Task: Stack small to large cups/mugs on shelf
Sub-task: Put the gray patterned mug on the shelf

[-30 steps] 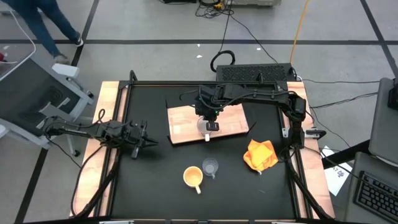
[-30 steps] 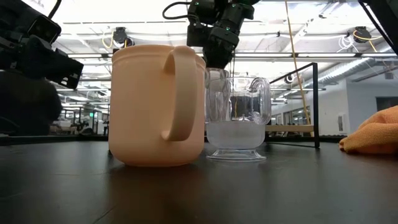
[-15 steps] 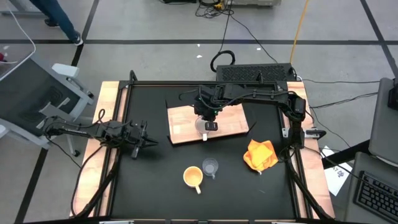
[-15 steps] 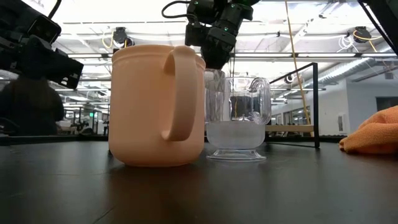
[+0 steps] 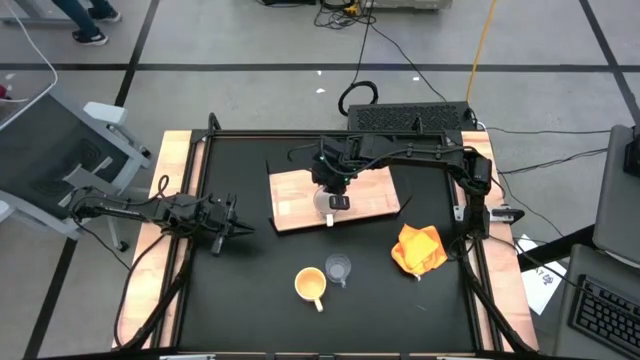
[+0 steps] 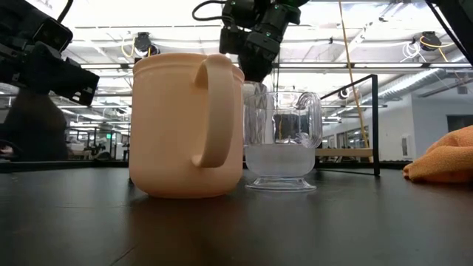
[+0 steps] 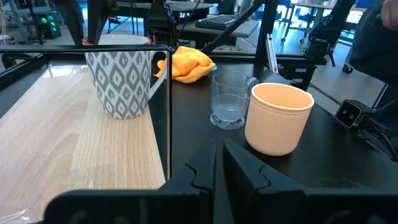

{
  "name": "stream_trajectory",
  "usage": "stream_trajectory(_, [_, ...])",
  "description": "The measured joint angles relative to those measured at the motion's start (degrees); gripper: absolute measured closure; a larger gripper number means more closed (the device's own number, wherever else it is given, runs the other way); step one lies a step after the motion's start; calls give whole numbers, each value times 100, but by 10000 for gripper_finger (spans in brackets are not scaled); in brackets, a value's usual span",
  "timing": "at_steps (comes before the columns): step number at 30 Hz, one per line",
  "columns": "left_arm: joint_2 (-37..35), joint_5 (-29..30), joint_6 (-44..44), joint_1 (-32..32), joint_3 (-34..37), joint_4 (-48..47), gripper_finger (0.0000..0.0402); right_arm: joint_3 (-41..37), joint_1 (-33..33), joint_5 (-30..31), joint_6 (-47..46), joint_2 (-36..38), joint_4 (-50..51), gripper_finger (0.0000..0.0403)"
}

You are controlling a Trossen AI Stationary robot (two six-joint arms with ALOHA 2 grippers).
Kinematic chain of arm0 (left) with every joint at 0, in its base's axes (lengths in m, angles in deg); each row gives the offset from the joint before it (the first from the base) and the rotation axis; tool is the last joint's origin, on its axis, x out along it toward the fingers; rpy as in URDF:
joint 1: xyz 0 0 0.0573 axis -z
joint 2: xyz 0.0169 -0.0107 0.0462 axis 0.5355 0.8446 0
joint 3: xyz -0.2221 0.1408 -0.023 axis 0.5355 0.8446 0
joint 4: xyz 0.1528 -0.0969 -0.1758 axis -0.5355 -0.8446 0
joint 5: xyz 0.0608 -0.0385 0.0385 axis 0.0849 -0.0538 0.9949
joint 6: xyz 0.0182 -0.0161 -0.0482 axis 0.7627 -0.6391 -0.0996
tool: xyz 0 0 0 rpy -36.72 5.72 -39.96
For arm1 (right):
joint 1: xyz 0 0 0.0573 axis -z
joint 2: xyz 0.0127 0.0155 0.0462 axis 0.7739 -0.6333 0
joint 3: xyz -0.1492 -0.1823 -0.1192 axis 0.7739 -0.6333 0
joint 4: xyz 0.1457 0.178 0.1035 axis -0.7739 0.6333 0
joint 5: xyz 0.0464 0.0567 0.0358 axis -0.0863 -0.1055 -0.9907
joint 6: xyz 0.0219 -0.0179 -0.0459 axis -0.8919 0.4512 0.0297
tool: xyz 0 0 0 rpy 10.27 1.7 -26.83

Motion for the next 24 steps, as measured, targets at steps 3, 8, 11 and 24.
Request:
stream_trajectory(3, [-2,-1,0,-2,0,0,371,-1,24,-3,0,0,-15,360])
stream_trajectory(8, [0,-1,-8,-1,0,0,371,0,105,-7,0,0,-40,360])
stream_trajectory(11, [0,-3,-11,-2,0,-3,371,-1,148,-7,0,0,-72,360])
stream_trajectory(24, [0,-3,-24,-2,0,-22,371,-1,183,-9,57,0,-92,338])
